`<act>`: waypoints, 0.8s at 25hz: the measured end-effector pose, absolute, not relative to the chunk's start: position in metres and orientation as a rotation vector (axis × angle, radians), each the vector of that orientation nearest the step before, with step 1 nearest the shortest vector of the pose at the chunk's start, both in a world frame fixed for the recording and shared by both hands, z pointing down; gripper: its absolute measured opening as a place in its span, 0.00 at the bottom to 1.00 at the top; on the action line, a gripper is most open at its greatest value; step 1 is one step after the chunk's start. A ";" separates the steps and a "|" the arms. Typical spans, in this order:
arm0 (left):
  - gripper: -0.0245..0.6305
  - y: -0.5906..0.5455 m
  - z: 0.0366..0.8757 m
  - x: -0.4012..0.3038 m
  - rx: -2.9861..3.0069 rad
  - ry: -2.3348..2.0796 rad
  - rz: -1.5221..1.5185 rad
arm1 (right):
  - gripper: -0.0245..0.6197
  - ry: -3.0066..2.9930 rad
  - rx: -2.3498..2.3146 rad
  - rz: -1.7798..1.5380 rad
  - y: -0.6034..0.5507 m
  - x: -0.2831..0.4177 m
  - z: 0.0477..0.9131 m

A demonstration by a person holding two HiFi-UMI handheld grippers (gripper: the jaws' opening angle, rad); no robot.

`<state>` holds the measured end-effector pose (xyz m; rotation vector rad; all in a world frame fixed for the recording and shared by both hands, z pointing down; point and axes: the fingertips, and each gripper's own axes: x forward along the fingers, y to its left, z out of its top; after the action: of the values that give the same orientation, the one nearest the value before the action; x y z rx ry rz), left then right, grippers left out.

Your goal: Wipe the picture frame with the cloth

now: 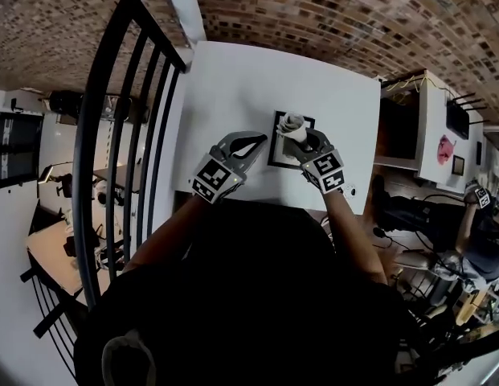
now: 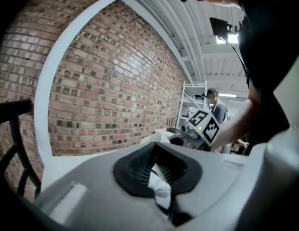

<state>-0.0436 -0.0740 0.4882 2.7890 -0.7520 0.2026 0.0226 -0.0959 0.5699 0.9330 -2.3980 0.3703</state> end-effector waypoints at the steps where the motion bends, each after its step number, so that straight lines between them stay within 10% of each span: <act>1: 0.04 -0.078 0.490 -0.041 2.787 -0.762 0.207 | 0.20 -2.384 0.923 0.371 -0.102 0.025 0.578; 20: 0.04 -0.084 0.537 -0.055 2.541 -1.089 0.404 | 0.20 -1.969 0.473 0.150 -0.170 0.015 0.723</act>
<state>-0.0549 -0.0841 0.5369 2.5406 -1.0886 0.4044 0.0149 -0.1699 0.7234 0.4732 -1.9695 0.1502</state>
